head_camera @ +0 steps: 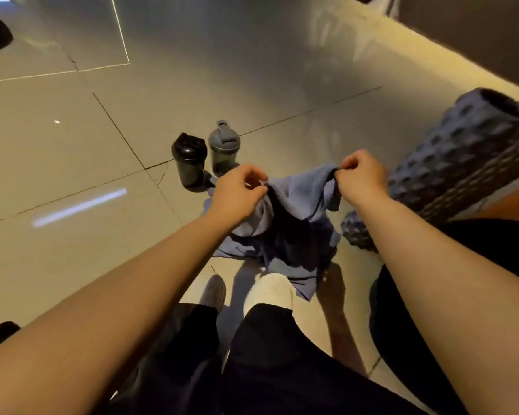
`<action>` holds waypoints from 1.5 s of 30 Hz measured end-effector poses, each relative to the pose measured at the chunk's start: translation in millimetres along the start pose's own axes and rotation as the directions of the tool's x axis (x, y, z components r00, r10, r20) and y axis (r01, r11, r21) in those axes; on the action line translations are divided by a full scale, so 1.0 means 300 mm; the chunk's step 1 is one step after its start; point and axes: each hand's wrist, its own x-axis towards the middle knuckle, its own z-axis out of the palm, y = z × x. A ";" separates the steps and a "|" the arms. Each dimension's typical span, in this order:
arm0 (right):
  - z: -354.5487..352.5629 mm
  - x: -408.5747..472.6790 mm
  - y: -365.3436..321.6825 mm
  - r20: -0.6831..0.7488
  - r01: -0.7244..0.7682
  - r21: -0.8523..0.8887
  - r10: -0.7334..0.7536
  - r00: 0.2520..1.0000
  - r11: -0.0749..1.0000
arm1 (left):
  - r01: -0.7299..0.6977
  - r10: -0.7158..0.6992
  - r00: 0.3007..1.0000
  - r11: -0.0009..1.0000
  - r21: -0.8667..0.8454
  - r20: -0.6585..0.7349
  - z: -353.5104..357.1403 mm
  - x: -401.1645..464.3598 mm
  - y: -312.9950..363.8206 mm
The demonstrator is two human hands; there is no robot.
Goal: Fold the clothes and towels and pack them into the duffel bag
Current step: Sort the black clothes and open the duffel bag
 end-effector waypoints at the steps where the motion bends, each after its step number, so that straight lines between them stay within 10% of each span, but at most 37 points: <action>1: 0.019 -0.003 0.055 0.090 -0.042 -0.112 0.052 0.995 0.993 | 0.028 -0.033 0.996 0.998 0.059 0.087 0.024 -0.021 -0.023; 7: 0.052 -0.098 0.170 0.511 0.138 -0.523 0.180 0.840 0.841 | 0.087 -0.115 0.983 0.979 0.184 0.145 0.025 -0.159 -0.102; 12: -0.031 -0.168 0.025 0.720 -0.153 -0.111 0.186 0.668 0.982 | 0.145 -0.147 0.989 0.983 0.111 0.006 -0.081 -0.286 -0.055; 15: -0.135 -0.230 -0.134 0.698 -0.179 0.136 0.034 0.715 0.974 | 0.153 -0.147 0.983 0.987 0.047 -0.110 -0.184 -0.410 0.005; 18: -0.225 -0.382 -0.274 0.613 0.127 0.191 -0.220 0.759 0.973 | 0.159 -0.155 0.964 0.987 0.001 -0.218 -0.293 -0.579 0.053; 24: -0.284 -0.800 -0.382 0.825 0.533 0.162 -0.410 0.388 0.830 | 0.138 -0.202 0.872 0.975 -0.172 -0.446 -0.481 -0.982 0.131; 32: -0.268 -1.197 -0.489 0.805 0.754 0.264 -0.568 0.171 0.601 | 0.253 -0.394 0.584 0.919 -0.302 -0.709 -0.669 -1.633 -0.004; 39: -0.081 -1.301 -0.622 0.840 0.812 0.209 -0.525 0.137 0.546 | 0.346 -0.501 0.360 0.855 -0.387 -0.787 -0.734 -1.927 -0.129; 45: 0.007 -1.523 -0.769 0.892 0.779 0.367 -0.429 -0.141 0.509 | 0.422 -0.566 0.114 0.771 -0.476 -0.816 -0.784 -2.170 -0.233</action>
